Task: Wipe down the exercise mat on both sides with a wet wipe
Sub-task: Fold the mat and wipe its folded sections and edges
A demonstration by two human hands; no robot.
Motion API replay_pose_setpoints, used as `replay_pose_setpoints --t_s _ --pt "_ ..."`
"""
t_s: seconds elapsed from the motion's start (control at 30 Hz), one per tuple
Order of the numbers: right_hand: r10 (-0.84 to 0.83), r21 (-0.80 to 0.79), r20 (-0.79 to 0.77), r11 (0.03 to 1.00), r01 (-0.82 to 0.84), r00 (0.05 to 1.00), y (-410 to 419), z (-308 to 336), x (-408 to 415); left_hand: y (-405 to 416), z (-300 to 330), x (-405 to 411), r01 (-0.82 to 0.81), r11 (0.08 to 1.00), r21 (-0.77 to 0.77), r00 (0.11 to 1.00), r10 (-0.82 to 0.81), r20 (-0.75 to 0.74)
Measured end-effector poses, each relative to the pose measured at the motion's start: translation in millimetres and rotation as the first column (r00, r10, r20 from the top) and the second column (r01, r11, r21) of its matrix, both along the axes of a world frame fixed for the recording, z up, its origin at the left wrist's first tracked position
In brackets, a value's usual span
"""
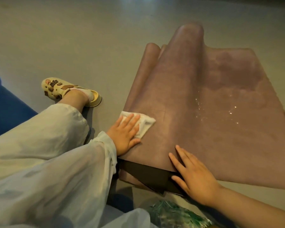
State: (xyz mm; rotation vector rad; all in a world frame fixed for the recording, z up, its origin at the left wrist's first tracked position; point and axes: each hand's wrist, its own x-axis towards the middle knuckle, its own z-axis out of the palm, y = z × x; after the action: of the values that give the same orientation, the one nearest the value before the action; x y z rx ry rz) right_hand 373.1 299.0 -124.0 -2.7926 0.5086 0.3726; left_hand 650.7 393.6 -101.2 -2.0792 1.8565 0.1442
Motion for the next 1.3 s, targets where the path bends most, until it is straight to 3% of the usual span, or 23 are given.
replay_pose_setpoints --t_s 0.07,0.13,0.23,0.3,0.43,0.53,0.6,0.7,0.8,1.0,1.13,1.3 --pt "0.012 -0.019 0.037 1.0 -0.012 0.999 -6 0 6 -10 -6 7 -0.124 0.992 0.004 0.981 0.123 -0.152" --pt "-0.008 -0.015 0.09 1.0 0.01 0.996 -15 -1 14 -15 -9 10 -0.092 0.995 0.042 0.976 0.099 -0.195" --pt "-0.036 -0.022 0.117 0.999 0.039 0.992 -27 0 30 2 -10 19 0.188 0.969 0.163 0.978 -0.17 -0.117" --pt "-0.052 -0.031 0.127 0.998 0.056 0.991 -31 1 38 21 -8 30 0.389 0.88 0.271 0.921 -0.369 -0.123" --pt "-0.053 -0.032 0.149 0.998 0.059 0.987 -37 6 45 39 -4 46 0.541 0.738 0.403 0.839 -0.508 -0.195" --pt "-0.051 -0.029 0.169 0.998 0.057 0.984 -44 8 49 32 -10 35 0.451 0.836 0.312 0.892 -0.417 -0.173" --pt "-0.06 -0.045 0.173 0.997 0.069 0.983 -52 6 56 19 -15 23 0.316 0.931 0.183 0.945 -0.292 -0.148" --pt "-0.087 -0.059 0.186 0.993 0.099 0.979 -71 2 71 -16 -16 12 0.122 0.987 0.102 0.979 -0.103 -0.173" --pt "-0.132 -0.093 0.187 0.984 0.152 0.973 -89 2 88 -64 -17 15 -0.028 0.994 0.106 0.98 0.048 -0.194" --pt "-0.173 -0.112 0.151 0.975 0.191 0.973 -106 -8 102 -149 -25 33 -0.176 0.98 0.088 0.944 0.193 -0.267" --pt "-0.19 -0.176 0.09 0.963 0.204 0.978 -101 -15 107 -192 -32 51 -0.172 0.983 0.067 0.957 0.183 -0.226" --pt "-0.211 -0.23 0.13 0.944 0.236 0.969 -96 -22 116 -242 -39 73 -0.161 0.986 0.04 0.966 0.166 -0.197"
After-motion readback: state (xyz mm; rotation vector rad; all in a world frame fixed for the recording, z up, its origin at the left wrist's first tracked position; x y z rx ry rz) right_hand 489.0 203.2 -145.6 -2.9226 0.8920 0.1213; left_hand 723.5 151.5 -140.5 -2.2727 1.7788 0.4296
